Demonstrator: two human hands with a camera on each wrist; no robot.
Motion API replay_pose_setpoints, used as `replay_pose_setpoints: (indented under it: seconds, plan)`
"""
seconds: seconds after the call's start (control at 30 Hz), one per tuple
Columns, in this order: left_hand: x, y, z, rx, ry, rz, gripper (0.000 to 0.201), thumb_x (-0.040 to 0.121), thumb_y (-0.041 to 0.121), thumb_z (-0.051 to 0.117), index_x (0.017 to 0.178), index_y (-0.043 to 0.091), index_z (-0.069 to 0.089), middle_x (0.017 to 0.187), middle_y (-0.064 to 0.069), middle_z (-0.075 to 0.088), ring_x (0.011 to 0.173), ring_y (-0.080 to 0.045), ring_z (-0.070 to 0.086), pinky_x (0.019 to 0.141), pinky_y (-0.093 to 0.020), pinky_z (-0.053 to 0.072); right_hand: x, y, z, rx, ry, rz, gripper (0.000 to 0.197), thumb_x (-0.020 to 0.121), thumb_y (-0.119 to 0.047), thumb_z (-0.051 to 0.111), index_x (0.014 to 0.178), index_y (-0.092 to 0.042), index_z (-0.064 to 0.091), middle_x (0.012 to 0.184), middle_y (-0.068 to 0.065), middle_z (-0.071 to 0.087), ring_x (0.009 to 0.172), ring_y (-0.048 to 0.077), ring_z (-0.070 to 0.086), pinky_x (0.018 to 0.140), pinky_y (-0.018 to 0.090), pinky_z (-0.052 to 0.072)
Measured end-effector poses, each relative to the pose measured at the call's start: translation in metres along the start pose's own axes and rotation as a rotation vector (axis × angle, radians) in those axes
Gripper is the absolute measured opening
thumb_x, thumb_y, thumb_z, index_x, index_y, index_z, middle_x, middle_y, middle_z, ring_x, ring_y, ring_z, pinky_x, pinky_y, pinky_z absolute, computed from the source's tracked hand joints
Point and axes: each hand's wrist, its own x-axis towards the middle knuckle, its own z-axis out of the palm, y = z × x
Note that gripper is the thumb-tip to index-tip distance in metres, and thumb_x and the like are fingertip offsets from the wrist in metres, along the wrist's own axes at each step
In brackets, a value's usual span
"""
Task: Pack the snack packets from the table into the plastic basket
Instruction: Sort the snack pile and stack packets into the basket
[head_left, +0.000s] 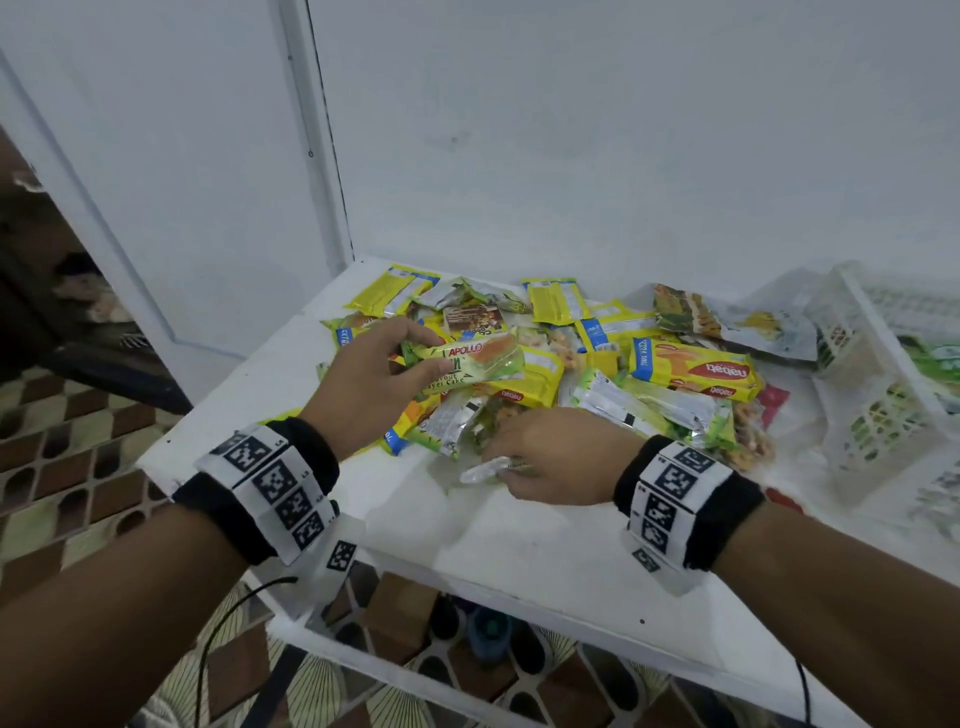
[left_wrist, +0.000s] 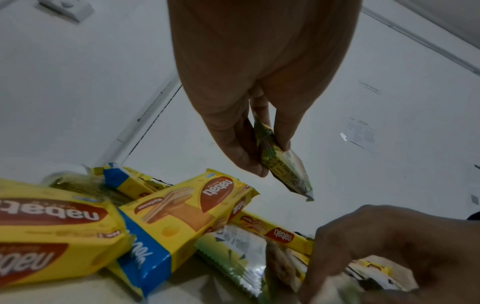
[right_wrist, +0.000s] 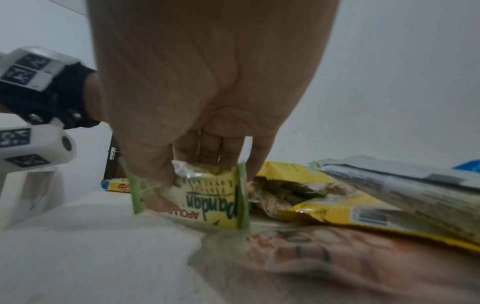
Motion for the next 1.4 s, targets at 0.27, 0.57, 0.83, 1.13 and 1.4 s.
replay_pose_setpoints:
  seconds: [0.27,0.57,0.83,1.13,1.4]
  plan:
    - [0.006,0.012,0.009,0.028,-0.038,0.049,0.017,0.09,0.034,0.075,0.103,0.027,0.068,0.11,0.0,0.065,0.079,-0.029,0.071,0.079,-0.049,0.06,-0.004,-0.002,0.002,0.017,0.091,0.021,0.043,0.106,-0.021,0.041,0.146,-0.037,0.038,0.133,0.0,0.051,0.117,0.026,0.055,0.079,0.045,0.053]
    - [0.014,0.014,0.014,0.055,-0.059,0.03,0.017,0.09,0.034,0.076,0.103,0.028,0.068,0.115,0.012,0.065,0.081,-0.023,0.073,0.082,-0.053,0.058,-0.003,0.003,0.004,0.077,0.111,0.002,0.043,0.102,-0.034,0.055,0.144,-0.039,0.047,0.128,0.0,0.056,0.12,0.024,0.053,0.088,0.044,0.052]
    - [0.026,0.014,0.014,0.066,-0.015,0.01,0.02,0.09,0.035,0.077,0.105,0.027,0.067,0.106,0.001,0.067,0.076,-0.035,0.067,0.054,-0.024,0.049,-0.016,0.006,-0.013,0.242,0.274,0.074,0.034,0.099,-0.031,0.063,0.131,-0.026,0.054,0.114,-0.006,0.066,0.105,0.019,0.056,0.088,0.041,0.047]
    - [0.038,0.014,0.025,0.057,-0.02,0.048,0.019,0.085,0.043,0.079,0.099,0.036,0.068,0.107,0.0,0.067,0.085,-0.035,0.068,0.082,-0.056,0.057,-0.035,0.017,-0.008,0.291,0.044,0.261,0.032,0.102,-0.037,0.059,0.13,-0.025,0.055,0.094,-0.008,0.059,0.089,0.017,0.056,0.073,0.032,0.044]
    - [0.037,0.015,0.033,0.068,-0.02,0.066,0.018,0.087,0.039,0.079,0.1,0.034,0.068,0.109,0.004,0.068,0.083,-0.035,0.067,0.082,-0.054,0.056,-0.043,0.011,-0.011,0.477,0.195,0.163,0.063,0.095,-0.028,0.068,0.147,-0.035,0.034,0.093,-0.018,0.049,0.084,-0.006,0.05,0.068,0.015,0.038]
